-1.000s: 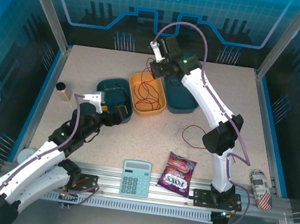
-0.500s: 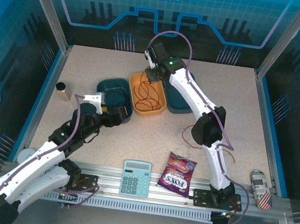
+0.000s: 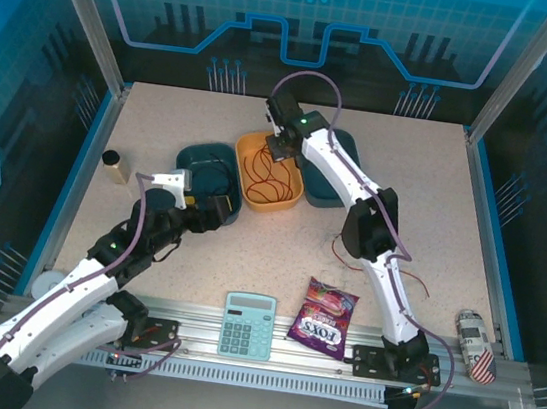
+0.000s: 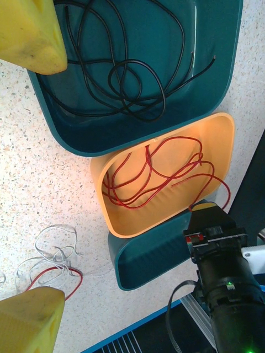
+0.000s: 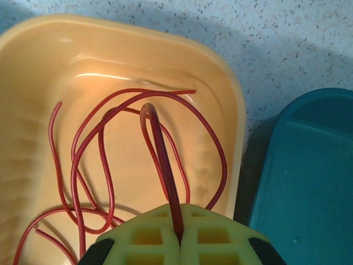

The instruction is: Untangle the cables

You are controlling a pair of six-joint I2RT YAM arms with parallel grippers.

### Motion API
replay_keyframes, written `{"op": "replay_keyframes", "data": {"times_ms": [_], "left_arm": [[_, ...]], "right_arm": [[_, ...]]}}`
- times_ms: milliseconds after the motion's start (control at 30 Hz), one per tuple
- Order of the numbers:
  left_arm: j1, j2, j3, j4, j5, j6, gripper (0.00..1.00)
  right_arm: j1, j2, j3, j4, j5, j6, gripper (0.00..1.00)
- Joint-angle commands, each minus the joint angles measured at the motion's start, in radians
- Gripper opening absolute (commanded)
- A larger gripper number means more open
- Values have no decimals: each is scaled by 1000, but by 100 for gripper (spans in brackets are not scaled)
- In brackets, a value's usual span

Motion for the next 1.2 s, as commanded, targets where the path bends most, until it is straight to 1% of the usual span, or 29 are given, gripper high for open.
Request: {"op": "replay_keyframes", "data": {"times_ms": [0, 133, 300, 467, 567, 667, 767, 867, 933, 1033, 1167], "left_arm": [[3, -15, 4, -5, 7, -4, 99], [3, -16, 1, -5, 8, -7, 99], [2, -16, 2, -8, 8, -8, 99], [2, -19, 2, -7, 9, -11, 99], [2, -20, 2, -9, 10, -11, 99], [2, -21, 1, -10, 9, -11, 99], [3, -23, 1, -10, 10, -11, 99], [2, -26, -1, -10, 10, -13, 99], [2, -27, -2, -9, 9, -13, 99], [2, -28, -4, -7, 12, -14, 99], [2, -29, -8, -5, 12, -18, 99]], "right_arm": [[3, 40, 32, 10, 25, 9, 3], [22, 68, 31, 12, 40, -12, 7], [43, 71, 13, 10, 21, -29, 15], [57, 22, -26, 22, -20, -30, 21], [65, -25, -55, 27, -18, -25, 24], [70, -91, -113, 48, -21, -12, 26], [72, -189, -202, 93, -39, 4, 31], [73, -284, -307, 154, -89, 13, 37], [74, -347, -384, 196, -144, 8, 44], [74, -444, -499, 263, -191, 23, 45], [74, -560, -604, 267, -165, 66, 44]]}}
